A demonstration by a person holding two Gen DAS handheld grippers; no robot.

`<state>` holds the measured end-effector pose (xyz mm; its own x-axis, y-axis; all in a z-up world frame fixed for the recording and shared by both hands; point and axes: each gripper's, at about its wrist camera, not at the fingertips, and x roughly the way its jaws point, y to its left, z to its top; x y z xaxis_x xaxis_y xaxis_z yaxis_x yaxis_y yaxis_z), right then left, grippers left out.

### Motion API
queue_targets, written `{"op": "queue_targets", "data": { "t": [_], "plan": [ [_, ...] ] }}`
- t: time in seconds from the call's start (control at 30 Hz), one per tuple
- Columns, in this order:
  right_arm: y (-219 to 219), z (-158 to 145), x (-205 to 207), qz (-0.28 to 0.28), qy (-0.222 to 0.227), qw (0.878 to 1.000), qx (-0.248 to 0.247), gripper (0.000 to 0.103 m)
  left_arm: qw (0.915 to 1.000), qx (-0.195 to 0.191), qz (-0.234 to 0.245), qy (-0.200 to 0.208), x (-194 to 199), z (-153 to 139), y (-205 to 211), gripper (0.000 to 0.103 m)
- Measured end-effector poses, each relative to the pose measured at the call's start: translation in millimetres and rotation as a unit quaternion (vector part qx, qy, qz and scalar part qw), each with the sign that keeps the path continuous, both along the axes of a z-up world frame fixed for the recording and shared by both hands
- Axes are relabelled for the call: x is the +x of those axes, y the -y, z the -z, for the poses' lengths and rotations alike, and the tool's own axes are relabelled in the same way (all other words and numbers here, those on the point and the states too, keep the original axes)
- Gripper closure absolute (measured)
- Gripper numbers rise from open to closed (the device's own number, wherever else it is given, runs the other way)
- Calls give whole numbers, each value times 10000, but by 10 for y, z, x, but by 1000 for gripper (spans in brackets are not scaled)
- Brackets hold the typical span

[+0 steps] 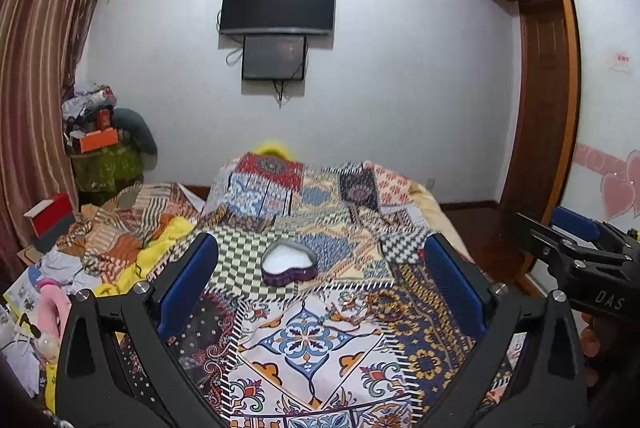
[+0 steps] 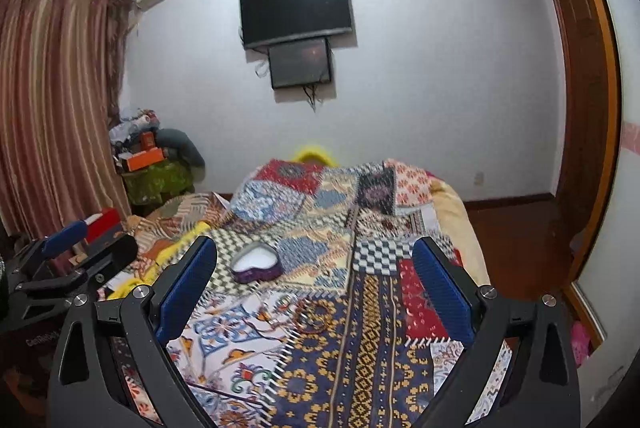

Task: Organize jewelry
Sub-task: 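Lower both tools toward the jewelry lying beside the purple heart tin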

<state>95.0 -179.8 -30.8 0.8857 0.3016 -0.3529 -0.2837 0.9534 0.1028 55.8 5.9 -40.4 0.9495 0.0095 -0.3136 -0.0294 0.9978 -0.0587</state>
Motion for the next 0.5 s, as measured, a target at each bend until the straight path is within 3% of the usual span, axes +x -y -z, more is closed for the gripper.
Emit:
{"op": "queue_targets", "data": {
  "t": [0.17,0.27,0.5],
  "plan": [
    [117,274,301,186,-556,9983,-52,6,9993,-34,-68,-369,268,220,-48,1],
    [188,458,483,330,-909,9953,-90,6,9976,33,-150,-675,459,414,-81,15],
    [245,789,766,328,-1510,9880,-89,8,9898,-16,26,-1423,829,855,-109,23]
  ]
}}
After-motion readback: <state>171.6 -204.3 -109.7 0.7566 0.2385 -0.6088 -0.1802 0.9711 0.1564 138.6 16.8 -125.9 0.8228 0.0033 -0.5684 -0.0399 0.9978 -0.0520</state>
